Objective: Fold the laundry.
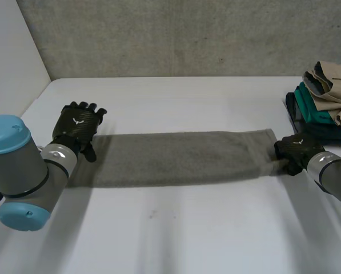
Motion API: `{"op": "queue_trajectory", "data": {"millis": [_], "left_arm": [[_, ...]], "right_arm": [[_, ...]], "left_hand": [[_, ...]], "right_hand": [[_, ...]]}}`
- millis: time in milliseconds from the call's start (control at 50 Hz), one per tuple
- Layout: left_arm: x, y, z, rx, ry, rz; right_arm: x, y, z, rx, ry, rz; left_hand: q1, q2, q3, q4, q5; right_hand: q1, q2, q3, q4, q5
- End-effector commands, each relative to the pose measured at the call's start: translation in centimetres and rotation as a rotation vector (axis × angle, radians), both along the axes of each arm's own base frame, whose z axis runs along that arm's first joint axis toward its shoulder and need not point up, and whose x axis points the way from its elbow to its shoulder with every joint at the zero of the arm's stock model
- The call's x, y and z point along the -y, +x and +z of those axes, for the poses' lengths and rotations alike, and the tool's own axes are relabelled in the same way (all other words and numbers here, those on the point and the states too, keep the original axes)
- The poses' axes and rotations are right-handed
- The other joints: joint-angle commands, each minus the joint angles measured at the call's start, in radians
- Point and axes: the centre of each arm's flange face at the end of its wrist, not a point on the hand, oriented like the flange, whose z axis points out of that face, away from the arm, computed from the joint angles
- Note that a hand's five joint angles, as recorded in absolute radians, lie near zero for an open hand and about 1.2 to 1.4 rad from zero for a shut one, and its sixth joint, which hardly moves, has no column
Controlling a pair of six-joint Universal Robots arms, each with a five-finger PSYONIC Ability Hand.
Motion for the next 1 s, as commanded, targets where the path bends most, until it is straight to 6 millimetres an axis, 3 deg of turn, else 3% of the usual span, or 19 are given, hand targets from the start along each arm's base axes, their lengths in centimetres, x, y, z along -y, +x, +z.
{"op": "queue_trajectory", "data": {"millis": [20,120,160,240,340,360,420,440,500,520,580,600,640,660,720,800,860,940,1000], "left_arm": [[-0.2,0.0,0.5,-0.002,-0.011,0.000],[-0.8,0.3,1.7,-0.009,-0.035,0.001],[-1.2,0.4,2.1,-0.013,-0.042,0.000],[-1.9,0.7,2.3,-0.013,-0.042,0.001],[-2.7,1.0,2.5,-0.013,-0.040,0.004],[-2.8,1.1,2.6,-0.013,-0.042,0.006],[-2.7,1.4,2.9,-0.022,-0.048,0.016],[-2.7,1.5,3.0,-0.026,-0.050,0.019],[-2.7,1.6,3.5,-0.045,-0.056,0.025],[-2.8,1.6,3.6,-0.052,-0.057,0.026],[-3.0,1.7,3.8,-0.069,-0.056,0.027],[-3.1,1.7,3.7,-0.073,-0.051,0.026],[-3.3,1.7,3.5,-0.076,-0.042,0.025],[-3.3,1.7,3.5,-0.076,-0.040,0.025],[-3.4,1.7,3.2,-0.074,-0.033,0.024],[-3.5,1.7,3.1,-0.072,-0.028,0.024],[-3.7,1.5,3.0,-0.072,-0.025,0.015],[-3.7,1.4,2.9,-0.072,-0.025,0.014],[-3.7,1.3,2.9,-0.073,-0.024,0.011]], "right_arm": [[1.5,-2.8,0.1,-0.029,-0.088,-0.123],[1.2,-5.8,5.0,-0.075,-0.216,-0.187],[1.7,-8.5,5.5,-0.139,-0.236,-0.230],[2.7,-11.8,5.4,-0.305,-0.252,-0.255],[3.1,-11.5,6.0,-0.474,-0.307,-0.181],[3.1,-10.8,6.2,-0.474,-0.323,-0.158],[2.7,-6.1,7.6,-0.418,-0.411,-0.054],[2.3,-3.1,8.4,-0.371,-0.469,0.011],[0.9,1.8,9.6,-0.289,-0.557,0.130],[-0.5,5.2,10.3,-0.239,-0.612,0.224],[-3.2,9.9,10.7,-0.176,-0.682,0.372],[-5.1,12.6,10.6,-0.136,-0.717,0.467],[-7.1,15.1,9.6,-0.107,-0.724,0.563],[-8.9,17.3,7.9,-0.080,-0.703,0.660],[-12.9,21.0,4.3,-0.038,-0.644,0.841],[-16.1,23.3,1.0,-0.024,-0.569,0.953],[-17.0,23.6,-0.4,-0.031,-0.518,0.979],[-16.9,23.1,0.1,-0.042,-0.481,0.945],[-16.0,22.2,2.4,-0.042,-0.463,0.812]], "left_hand": [[-0.032,-0.036,-0.042,-0.029,-0.055],[-0.032,-0.036,-0.042,-0.029,-0.055],[-0.032,-0.036,-0.042,-0.029,-0.055],[-0.032,-0.036,-0.042,-0.029,-0.055],[-0.032,-0.036,-0.042,-0.029,-0.055],[-0.032,-0.036,-0.042,-0.029,-0.055],[-0.032,-0.036,-0.042,-0.029,-0.055],[-0.032,-0.036,-0.042,-0.029,-0.055],[-0.032,-0.036,-0.042,-0.029,-0.055],[-0.032,-0.036,-0.042,-0.029,-0.055],[-0.032,-0.036,-0.042,-0.029,-0.055],[-0.032,-0.036,-0.042,-0.029,-0.055],[-0.032,-0.036,-0.042,-0.029,-0.055],[-0.032,-0.036,-0.042,-0.029,-0.055],[-0.032,-0.036,-0.042,-0.029,-0.055],[-0.032,-0.036,-0.042,-0.029,-0.055],[-0.032,-0.036,-0.042,-0.029,-0.055],[-0.032,-0.036,-0.042,-0.029,-0.055],[-0.032,-0.036,-0.042,-0.029,-0.055]], "right_hand": [[0.333,0.302,0.327,0.327,0.331],[0.333,0.302,0.327,0.327,0.331],[0.333,0.302,0.327,0.327,0.331],[0.333,0.302,0.327,0.327,0.331],[0.333,0.302,0.327,0.327,0.331],[0.333,0.302,0.327,0.327,0.331],[0.333,0.302,0.327,0.327,0.331],[0.333,0.302,0.327,0.327,0.331],[0.333,0.302,0.327,0.327,0.331],[0.333,0.302,0.327,0.327,0.331],[0.333,0.302,0.327,0.327,0.331],[0.333,0.302,0.327,0.327,0.331],[0.333,0.302,0.327,0.327,0.331],[0.333,0.302,0.327,0.327,0.331],[0.333,0.302,0.327,0.327,0.331],[0.333,0.302,0.327,0.327,0.331],[0.333,0.302,0.327,0.327,0.331],[-0.814,-0.845,-0.820,-0.820,-0.816],[-0.888,-0.920,-0.895,-0.895,-0.891]]}}
